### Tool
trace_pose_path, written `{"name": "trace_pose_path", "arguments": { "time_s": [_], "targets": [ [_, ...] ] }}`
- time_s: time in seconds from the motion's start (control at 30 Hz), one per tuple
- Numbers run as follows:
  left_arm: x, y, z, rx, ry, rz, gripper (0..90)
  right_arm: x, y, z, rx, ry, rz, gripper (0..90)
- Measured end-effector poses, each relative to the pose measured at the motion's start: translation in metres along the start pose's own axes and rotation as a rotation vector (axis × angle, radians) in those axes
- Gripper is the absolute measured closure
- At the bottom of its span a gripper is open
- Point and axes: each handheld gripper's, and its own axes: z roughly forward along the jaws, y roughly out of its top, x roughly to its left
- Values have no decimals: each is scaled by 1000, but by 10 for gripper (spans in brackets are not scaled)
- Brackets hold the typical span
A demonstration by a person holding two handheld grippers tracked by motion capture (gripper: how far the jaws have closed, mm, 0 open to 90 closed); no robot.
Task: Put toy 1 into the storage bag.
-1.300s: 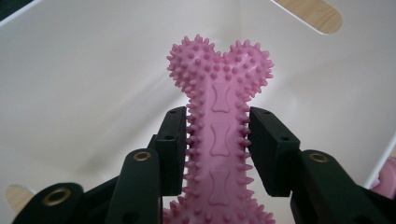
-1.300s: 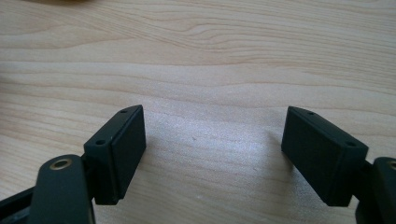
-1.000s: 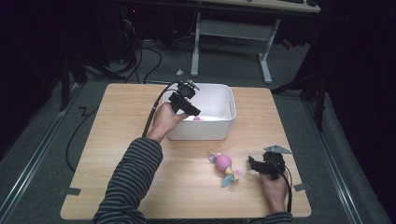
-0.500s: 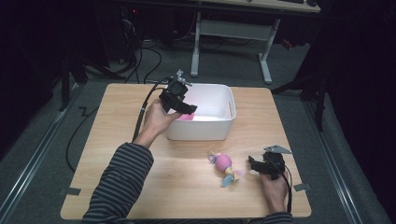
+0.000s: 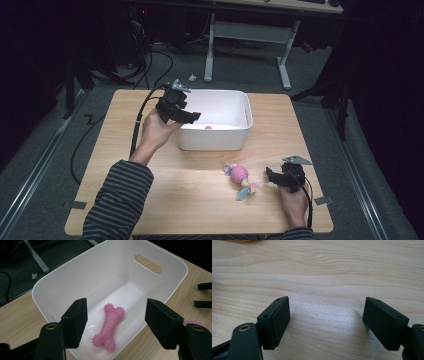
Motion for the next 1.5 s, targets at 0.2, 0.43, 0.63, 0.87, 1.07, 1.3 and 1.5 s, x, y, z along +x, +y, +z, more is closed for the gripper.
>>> {"name": "trace_pose_path", "arguments": {
  "time_s": [0.2, 0.43, 0.63, 0.87, 1.07, 1.3, 1.5],
  "targets": [
    [1, -7, -10, -10, 9, 6, 346, 0, 0, 0, 1, 0, 1, 221],
    [4, -19, -24, -17, 26, 3, 341, 0, 0, 0, 0, 0, 0, 220],
    [5, -30, -36, -34, 35, -2, 336, 0, 0, 0, 0, 1, -1, 221],
    [8, -51, -47, -48, 30, -26, 332, 0, 0, 0, -2, 2, -2, 221],
    [11, -69, -56, -59, 41, -47, 327, 0, 0, 0, -2, 1, -5, 221],
    [16, -90, -64, -73, 52, -95, 318, 0, 0, 0, -2, 2, -5, 221],
    [15, -104, -66, -77, 60, -105, 318, 0, 0, 0, -2, 2, -4, 221]
  ]
}}
